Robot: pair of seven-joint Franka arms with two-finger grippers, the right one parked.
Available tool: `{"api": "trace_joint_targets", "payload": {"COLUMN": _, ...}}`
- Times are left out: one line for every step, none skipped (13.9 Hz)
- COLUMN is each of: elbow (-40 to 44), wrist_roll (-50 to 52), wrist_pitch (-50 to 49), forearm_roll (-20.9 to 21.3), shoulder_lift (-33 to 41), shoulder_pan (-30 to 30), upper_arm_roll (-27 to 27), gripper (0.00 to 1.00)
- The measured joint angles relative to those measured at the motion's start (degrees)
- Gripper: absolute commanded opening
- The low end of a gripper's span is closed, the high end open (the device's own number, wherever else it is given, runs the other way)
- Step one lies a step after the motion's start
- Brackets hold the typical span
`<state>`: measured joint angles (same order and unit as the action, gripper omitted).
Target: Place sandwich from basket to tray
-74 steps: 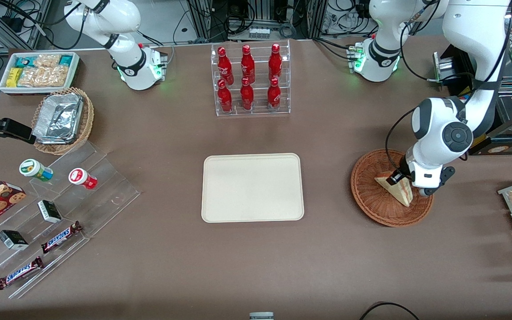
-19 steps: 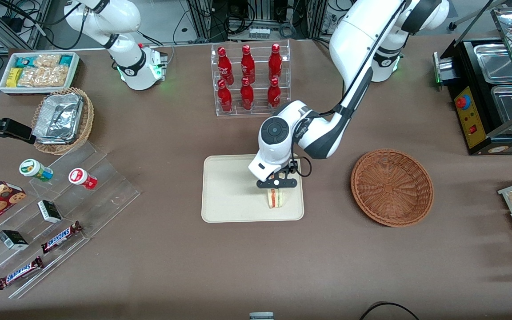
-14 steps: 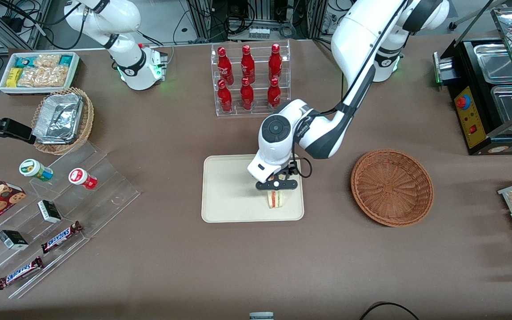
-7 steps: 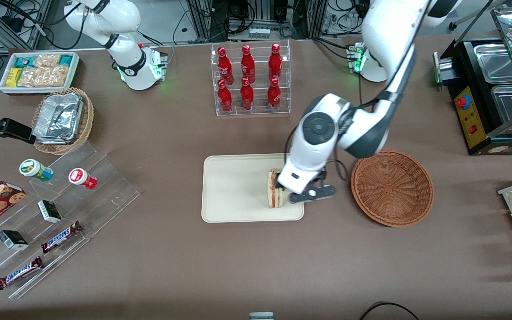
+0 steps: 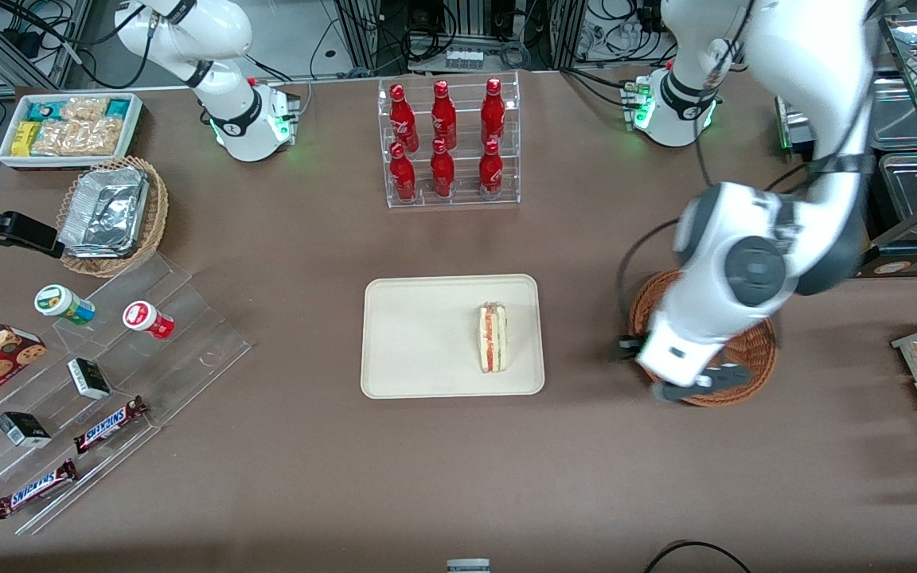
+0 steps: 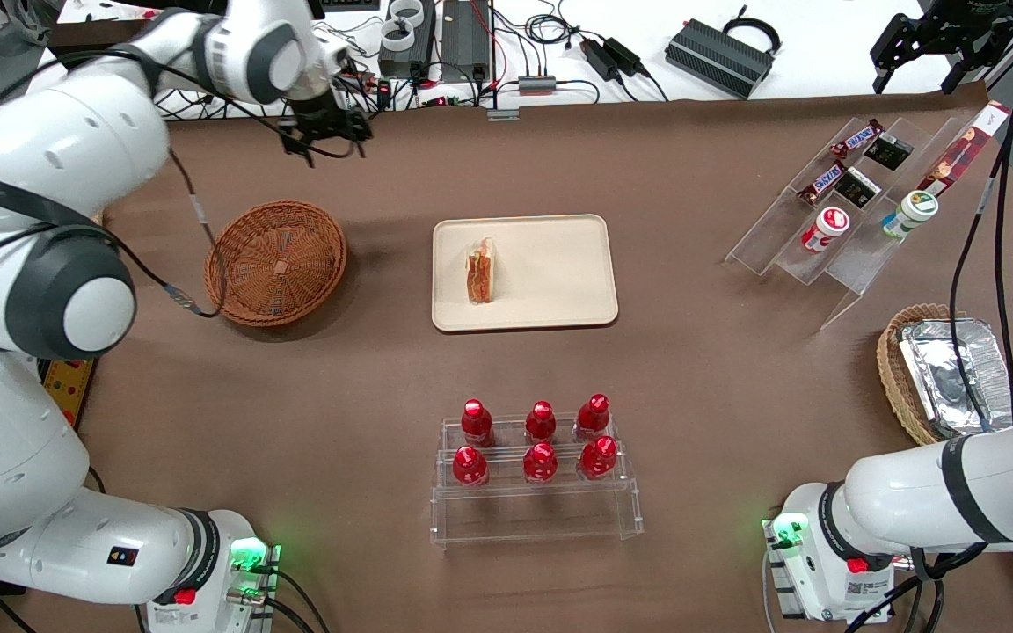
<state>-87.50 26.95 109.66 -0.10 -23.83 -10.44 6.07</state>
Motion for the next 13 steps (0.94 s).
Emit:
{"api": "trace_joint_targets", "payload": {"elbow": -0.43, "wrist_roll": -3.22, "wrist_pitch": -1.94, "forearm_roll": -0.68, "shoulder_lift": 1.19, "shoulder_pan": 2.18, "upper_arm_roll": 0.00, "gripper": 1.00}}
{"api": "trace_joint_targets", "payload": {"elbow": -0.62, "wrist_roll": -5.99, "wrist_pitch": -4.63, "forearm_roll": -1.04, "shoulder_lift": 2.48, "shoulder_pan": 4.23, "upper_arm_roll": -0.01, "gripper": 1.00}}
{"api": "trace_joint_targets", "payload": {"elbow": -0.64, "wrist_roll": -8.19, "wrist_pitch": -7.70, "forearm_roll": -1.20, "shoulder_lift": 4.00, "shoulder_pan": 6.15, "upper_arm_roll": -0.01, "gripper": 1.00}}
{"api": "trace_joint_targets", "payload": {"elbow": -0.62, "wrist_roll": -9.85, "wrist_pitch": -10.91, "forearm_roll": -1.27, "shoulder_lift": 5.67, "shoulder_pan": 7.71, "upper_arm_roll": -0.01, "gripper": 1.00}}
{"api": "trace_joint_targets", "payload": {"elbow": -0.62, "wrist_roll": -11.14, "wrist_pitch": -14.54, "forearm_roll": -1.30, "shoulder_lift": 7.54, "shoulder_pan": 8.90, "upper_arm_roll": -0.02, "gripper": 1.00}}
{"api": "trace_joint_targets", "payload": {"elbow": -0.60, "wrist_roll": -11.99, "wrist_pitch": -18.09, "forearm_roll": -1.30, "shoulder_lift": 9.44, "shoulder_pan": 9.68, "upper_arm_roll": -0.02, "gripper": 1.00}}
{"api": "trace_joint_targets", "payload": {"elbow": -0.58, "wrist_roll": -12.50, "wrist_pitch": -21.24, "forearm_roll": -1.28, "shoulder_lift": 11.31, "shoulder_pan": 10.10, "upper_arm_roll": -0.03, "gripper": 1.00}}
{"api": "trace_joint_targets", "payload": {"elbow": -0.57, "wrist_roll": -12.85, "wrist_pitch": -23.73, "forearm_roll": -1.25, "shoulder_lift": 12.95, "shoulder_pan": 10.29, "upper_arm_roll": -0.03, "gripper": 1.00}}
{"api": "trace_joint_targets", "payload": {"elbow": -0.55, "wrist_roll": -13.41, "wrist_pitch": -25.88, "forearm_roll": -1.23, "shoulder_lift": 14.49, "shoulder_pan": 10.50, "upper_arm_roll": -0.03, "gripper": 1.00}}
{"api": "trace_joint_targets", "payload": {"elbow": -0.55, "wrist_roll": -14.42, "wrist_pitch": -27.88, "forearm_roll": -1.22, "shoulder_lift": 15.85, "shoulder_pan": 10.76, "upper_arm_roll": -0.03, "gripper": 1.00}}
{"api": "trace_joint_targets", "payload": {"elbow": -0.56, "wrist_roll": -15.54, "wrist_pitch": -29.76, "forearm_roll": -1.18, "shoulder_lift": 17.06, "shoulder_pan": 11.11, "upper_arm_roll": -0.04, "gripper": 1.00}}
{"api": "trace_joint_targets", "payload": {"elbow": -0.57, "wrist_roll": -16.35, "wrist_pitch": -31.08, "forearm_roll": -1.16, "shoulder_lift": 18.10, "shoulder_pan": 11.66, "upper_arm_roll": -0.09, "gripper": 1.00}}
{"api": "trace_joint_targets", "payload": {"elbow": -0.57, "wrist_roll": -16.89, "wrist_pitch": -31.72, "forearm_roll": -1.14, "shoulder_lift": 18.99, "shoulder_pan": 12.28, "upper_arm_roll": -0.35, "gripper": 1.00}}
